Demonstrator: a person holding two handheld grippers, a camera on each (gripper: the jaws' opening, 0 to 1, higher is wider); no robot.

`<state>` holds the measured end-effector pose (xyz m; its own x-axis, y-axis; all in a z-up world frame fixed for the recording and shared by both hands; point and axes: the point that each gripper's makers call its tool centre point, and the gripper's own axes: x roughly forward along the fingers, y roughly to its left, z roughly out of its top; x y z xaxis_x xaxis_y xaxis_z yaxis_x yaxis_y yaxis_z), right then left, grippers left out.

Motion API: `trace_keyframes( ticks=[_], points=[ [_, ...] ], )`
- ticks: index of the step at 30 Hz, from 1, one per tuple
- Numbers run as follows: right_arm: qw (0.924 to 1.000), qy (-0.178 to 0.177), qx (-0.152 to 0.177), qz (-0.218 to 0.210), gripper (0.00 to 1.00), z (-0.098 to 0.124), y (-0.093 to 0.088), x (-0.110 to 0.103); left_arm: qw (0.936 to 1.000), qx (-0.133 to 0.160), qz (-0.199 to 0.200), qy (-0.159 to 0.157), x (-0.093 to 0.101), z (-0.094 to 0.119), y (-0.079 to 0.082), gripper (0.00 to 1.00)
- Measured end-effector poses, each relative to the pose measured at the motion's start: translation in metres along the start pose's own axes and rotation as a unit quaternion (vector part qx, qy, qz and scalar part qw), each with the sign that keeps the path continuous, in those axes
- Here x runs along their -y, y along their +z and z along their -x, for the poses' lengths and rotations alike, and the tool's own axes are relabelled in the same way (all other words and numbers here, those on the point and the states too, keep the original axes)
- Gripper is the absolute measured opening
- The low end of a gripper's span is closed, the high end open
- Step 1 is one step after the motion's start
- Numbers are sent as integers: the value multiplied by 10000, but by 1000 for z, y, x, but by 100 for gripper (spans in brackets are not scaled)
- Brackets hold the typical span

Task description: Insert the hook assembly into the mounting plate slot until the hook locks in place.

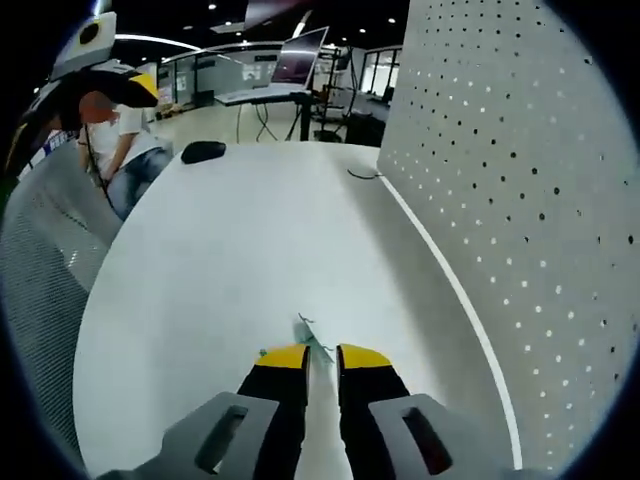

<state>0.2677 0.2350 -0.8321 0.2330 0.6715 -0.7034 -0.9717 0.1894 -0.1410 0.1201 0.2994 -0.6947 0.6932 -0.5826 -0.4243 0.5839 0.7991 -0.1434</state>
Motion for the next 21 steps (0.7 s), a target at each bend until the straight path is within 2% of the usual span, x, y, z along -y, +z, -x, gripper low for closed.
trace_keyframes(
  ticks=[7,17,21],
  points=[
    [9996,66,-138,232,6,-7,-3,-1,10000,-8,9,9,-3,-1,1,89],
    [9993,52,-204,320,3,-9,-6,0,10000,-29,28,0,-3,-2,0,88],
    [9995,43,-202,230,2,-8,-7,-1,10000,-12,27,-10,-3,-1,1,88]
  ],
)
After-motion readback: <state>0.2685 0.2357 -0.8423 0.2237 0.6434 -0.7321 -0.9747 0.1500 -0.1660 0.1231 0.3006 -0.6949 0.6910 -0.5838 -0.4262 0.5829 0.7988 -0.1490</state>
